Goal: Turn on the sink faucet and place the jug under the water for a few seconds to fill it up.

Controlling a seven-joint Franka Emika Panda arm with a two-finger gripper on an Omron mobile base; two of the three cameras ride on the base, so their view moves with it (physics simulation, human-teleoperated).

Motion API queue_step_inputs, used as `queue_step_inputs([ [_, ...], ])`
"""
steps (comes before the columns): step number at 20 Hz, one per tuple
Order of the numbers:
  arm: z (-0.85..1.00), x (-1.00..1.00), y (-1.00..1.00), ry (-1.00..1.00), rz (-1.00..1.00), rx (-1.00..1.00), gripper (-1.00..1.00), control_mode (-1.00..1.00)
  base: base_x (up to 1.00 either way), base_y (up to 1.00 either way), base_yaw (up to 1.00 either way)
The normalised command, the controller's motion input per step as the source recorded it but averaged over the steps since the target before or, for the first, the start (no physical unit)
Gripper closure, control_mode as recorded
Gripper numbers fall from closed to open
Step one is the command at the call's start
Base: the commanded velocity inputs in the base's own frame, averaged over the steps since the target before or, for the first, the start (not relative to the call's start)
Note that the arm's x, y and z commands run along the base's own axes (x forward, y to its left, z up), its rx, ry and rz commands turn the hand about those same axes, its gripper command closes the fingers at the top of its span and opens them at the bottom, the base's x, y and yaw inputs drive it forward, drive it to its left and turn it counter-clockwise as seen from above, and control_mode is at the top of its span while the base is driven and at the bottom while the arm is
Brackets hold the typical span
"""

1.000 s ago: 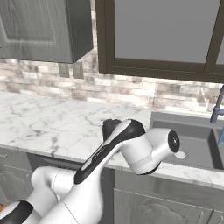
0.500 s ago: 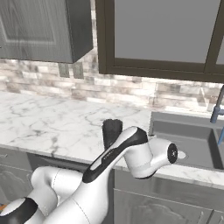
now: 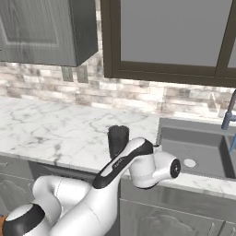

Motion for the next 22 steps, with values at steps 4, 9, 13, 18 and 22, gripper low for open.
queue_step_inputs([
  [4,0.00,0.29,0.00,0.01,0.08,0.00,-1.00,-1.00,0.00,0.00,0.00],
  [9,0.00,0.22,0.00,0.01,0.10,0.00,-1.00,-1.00,0.00,0.00,0.00],
  [13,-0.13,0.00,0.00,0.00,0.09,0.00,-1.00,-1.00,0.00,0.00,0.00],
  [18,-0.21,0.17,0.00,0.00,0.07,0.00,-1.00,-1.00,0.00,0.00,0.00],
  [22,-0.14,0.27,0.00,0.00,0.06,0.00,-1.00,-1.00,0.00,0.00,0.00],
])
